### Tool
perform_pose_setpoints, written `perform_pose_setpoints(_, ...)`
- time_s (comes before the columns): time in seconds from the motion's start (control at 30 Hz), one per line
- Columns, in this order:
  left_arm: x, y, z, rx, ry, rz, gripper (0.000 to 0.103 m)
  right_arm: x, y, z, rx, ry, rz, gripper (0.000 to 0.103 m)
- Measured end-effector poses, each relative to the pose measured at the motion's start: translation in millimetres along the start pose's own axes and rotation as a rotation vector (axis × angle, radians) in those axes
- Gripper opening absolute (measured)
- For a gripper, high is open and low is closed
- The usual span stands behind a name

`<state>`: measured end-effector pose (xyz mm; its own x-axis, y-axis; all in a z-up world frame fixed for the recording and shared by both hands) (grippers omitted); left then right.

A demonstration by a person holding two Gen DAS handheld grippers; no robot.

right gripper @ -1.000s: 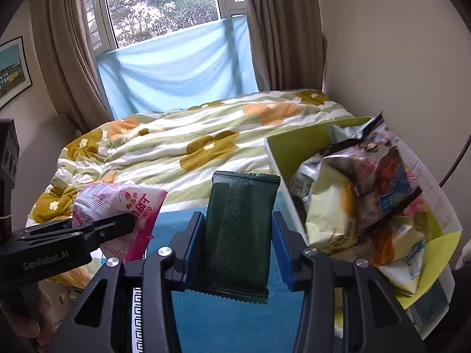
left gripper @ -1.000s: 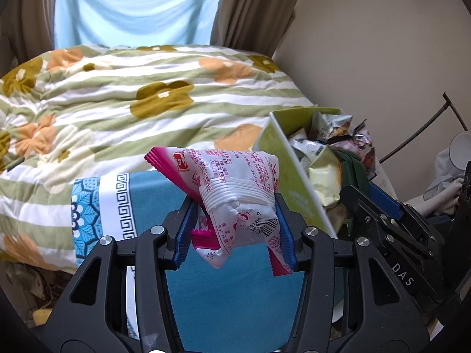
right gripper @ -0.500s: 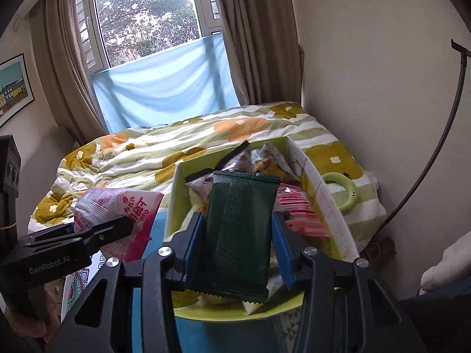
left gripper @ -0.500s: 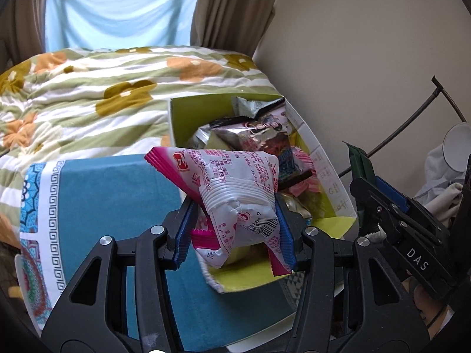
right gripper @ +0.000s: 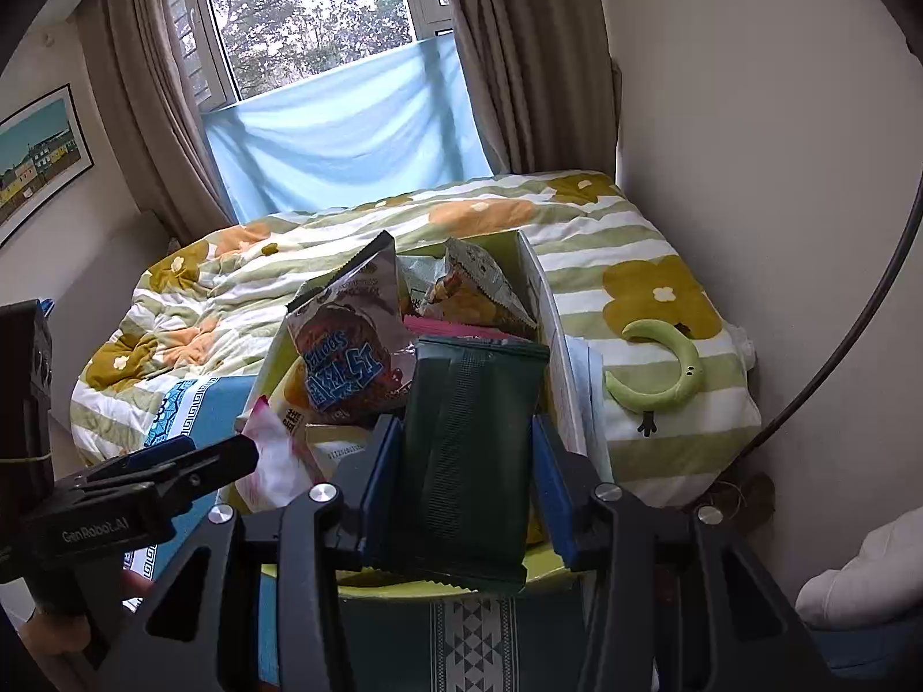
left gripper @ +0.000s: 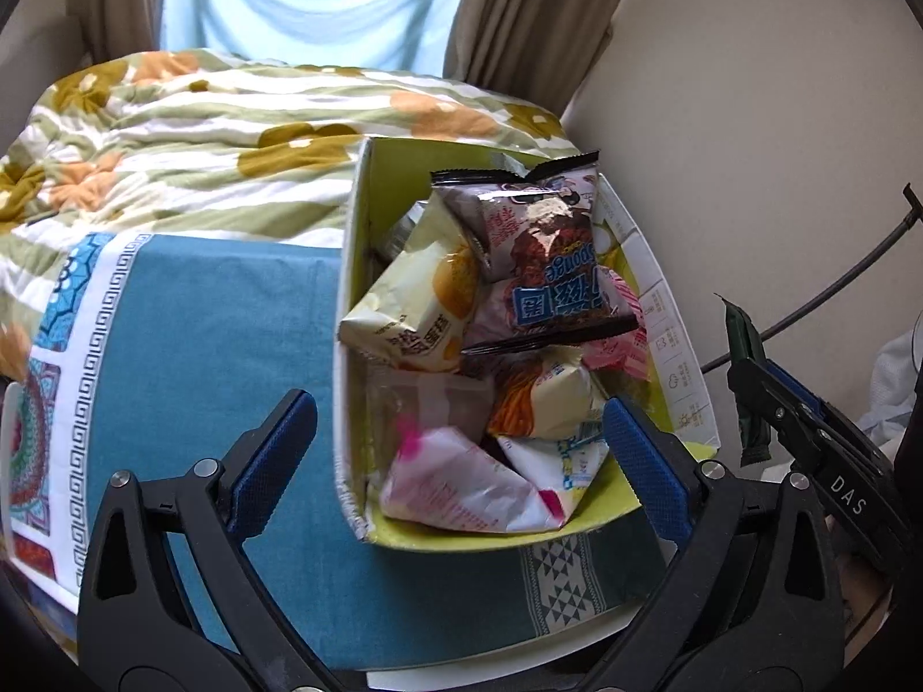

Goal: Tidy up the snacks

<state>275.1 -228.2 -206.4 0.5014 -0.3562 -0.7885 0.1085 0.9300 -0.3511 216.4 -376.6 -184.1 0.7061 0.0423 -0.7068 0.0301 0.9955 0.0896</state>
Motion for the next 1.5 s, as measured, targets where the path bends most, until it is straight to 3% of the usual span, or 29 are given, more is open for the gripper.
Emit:
perform_pose_setpoints(0.33,-33.3,14.0,-0.2,0.034,-0.033,0.046,0.099,-2.2,-2.9,4.3,-0.009,-0.01,0.025,0.042)
perform_pose_setpoints(0.6,-43.0,23.9,-0.5,0.043,-0.049,0.112,0.099,23.7,-3.5,11.3,-0.014,-0.01,0.042,0.043)
perform_pose_setpoints(0.67,-40.6,29.2,-4.5,0.037,-0.041,0.12,0.099,33.9,-5.3,6.9,-0.003,0.004,0.053,0.052)
perform_pose_setpoints(0.73,-38.5,34.4,-10.3,0.028,-0.03,0.123,0.099,36.7,-7.1,0.1,0.011,0.013,0.057,0.091)
perform_pose_setpoints(0.77,-37.8,37.0,-13.4,0.023,-0.025,0.123,0.099,33.8,-7.7,-2.5,0.016,-0.001,0.058,0.094)
perform_pose_setpoints(0.9,-40.1,45.3,-23.6,0.008,-0.012,0.118,0.099,25.1,-4.7,-15.0,0.005,0.011,0.046,0.095)
perform_pose_setpoints(1.07,-67.3,49.3,-25.2,0.029,-0.058,0.116,0.099,6.6,6.5,-20.7,0.007,0.007,0.047,0.095)
perform_pose_setpoints(1.5,-209.3,65.2,-22.8,0.106,-0.303,0.169,0.101,-115.4,73.3,-3.7,-0.066,-0.161,-0.006,0.095)
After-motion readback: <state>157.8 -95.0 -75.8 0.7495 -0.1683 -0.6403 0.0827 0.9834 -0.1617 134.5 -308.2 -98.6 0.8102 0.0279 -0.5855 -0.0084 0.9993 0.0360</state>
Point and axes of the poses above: each gripper's, at about its wrist camera, not at the fingertips, and x roughly the way its jaws point, y to its left, z to its top, the point moved 8 cm from there along x, roughly the way its jaws point, and after that the axes turned 7 degrees about -x, right-handed, at the moved point
